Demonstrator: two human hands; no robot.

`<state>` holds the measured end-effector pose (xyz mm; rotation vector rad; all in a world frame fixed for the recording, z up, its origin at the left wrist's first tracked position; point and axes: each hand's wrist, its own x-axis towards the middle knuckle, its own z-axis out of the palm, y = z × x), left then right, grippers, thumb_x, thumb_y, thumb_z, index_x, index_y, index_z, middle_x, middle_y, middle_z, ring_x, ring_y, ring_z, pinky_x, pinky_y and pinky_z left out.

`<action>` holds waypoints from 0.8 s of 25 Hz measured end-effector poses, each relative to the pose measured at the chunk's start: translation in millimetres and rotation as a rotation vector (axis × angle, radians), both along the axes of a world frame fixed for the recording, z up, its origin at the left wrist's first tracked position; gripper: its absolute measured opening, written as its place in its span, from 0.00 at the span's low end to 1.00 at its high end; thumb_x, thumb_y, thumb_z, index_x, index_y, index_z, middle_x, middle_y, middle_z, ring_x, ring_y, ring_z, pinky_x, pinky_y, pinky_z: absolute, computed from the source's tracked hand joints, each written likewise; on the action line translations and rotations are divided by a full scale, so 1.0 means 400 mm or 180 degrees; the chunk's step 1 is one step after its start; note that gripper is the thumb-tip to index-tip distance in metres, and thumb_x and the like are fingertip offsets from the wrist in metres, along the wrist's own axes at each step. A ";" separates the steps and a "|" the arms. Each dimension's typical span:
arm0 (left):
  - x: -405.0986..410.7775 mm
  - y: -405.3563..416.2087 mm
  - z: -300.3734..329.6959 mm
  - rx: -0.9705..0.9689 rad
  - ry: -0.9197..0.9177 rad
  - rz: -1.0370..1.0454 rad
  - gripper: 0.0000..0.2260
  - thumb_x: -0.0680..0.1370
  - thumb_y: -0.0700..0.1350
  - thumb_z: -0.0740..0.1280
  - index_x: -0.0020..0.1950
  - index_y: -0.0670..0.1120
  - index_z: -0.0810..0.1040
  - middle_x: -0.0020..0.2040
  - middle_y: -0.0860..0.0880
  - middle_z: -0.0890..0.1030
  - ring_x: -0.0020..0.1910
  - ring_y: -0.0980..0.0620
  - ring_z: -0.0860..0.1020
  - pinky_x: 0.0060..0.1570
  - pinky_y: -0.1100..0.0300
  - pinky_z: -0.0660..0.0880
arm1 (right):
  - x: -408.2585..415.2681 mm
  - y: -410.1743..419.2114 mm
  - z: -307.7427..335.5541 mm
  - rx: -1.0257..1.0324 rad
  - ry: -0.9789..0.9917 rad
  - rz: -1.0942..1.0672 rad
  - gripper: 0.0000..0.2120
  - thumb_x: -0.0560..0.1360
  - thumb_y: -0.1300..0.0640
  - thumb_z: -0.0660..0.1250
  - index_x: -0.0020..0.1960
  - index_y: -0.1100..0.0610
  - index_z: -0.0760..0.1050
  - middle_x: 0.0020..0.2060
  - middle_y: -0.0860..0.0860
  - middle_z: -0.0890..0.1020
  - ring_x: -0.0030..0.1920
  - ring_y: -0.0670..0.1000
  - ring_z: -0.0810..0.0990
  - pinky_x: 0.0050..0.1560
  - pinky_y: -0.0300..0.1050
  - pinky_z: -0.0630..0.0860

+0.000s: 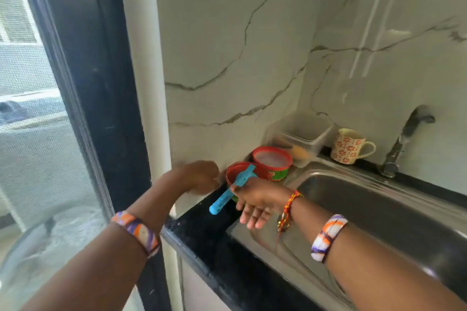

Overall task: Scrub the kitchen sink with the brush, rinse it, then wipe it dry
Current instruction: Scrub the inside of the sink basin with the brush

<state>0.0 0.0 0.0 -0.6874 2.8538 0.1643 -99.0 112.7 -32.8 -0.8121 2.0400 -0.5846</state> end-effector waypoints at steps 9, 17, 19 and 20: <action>0.018 0.023 -0.059 0.2350 0.0231 -0.0002 0.14 0.79 0.33 0.59 0.63 0.40 0.75 0.58 0.44 0.81 0.49 0.55 0.80 0.53 0.62 0.76 | 0.031 0.008 -0.053 -0.0439 -0.0166 -0.0767 0.16 0.82 0.52 0.51 0.43 0.62 0.67 0.29 0.57 0.75 0.19 0.47 0.76 0.21 0.36 0.74; -0.091 0.004 -0.025 0.0206 0.0790 -0.0030 0.16 0.78 0.46 0.62 0.65 0.47 0.75 0.63 0.46 0.77 0.61 0.47 0.75 0.59 0.56 0.72 | -0.065 0.107 0.068 -0.1249 0.0477 -0.1048 0.13 0.80 0.61 0.57 0.37 0.56 0.69 0.28 0.50 0.67 0.22 0.43 0.64 0.20 0.34 0.59; -0.126 0.017 -0.026 0.0209 0.0907 -0.0073 0.19 0.79 0.50 0.61 0.70 0.47 0.68 0.67 0.46 0.73 0.64 0.46 0.73 0.61 0.53 0.72 | -0.115 0.108 0.101 -0.1606 0.0370 -0.1431 0.12 0.81 0.58 0.57 0.39 0.57 0.70 0.30 0.51 0.68 0.24 0.45 0.62 0.19 0.33 0.56; -0.146 0.024 -0.031 0.0175 0.0902 -0.0200 0.20 0.80 0.51 0.60 0.71 0.47 0.67 0.67 0.46 0.72 0.65 0.47 0.72 0.60 0.53 0.72 | -0.140 0.103 0.111 -0.1721 0.0403 -0.1580 0.13 0.81 0.58 0.56 0.39 0.57 0.70 0.30 0.51 0.68 0.25 0.45 0.61 0.18 0.33 0.55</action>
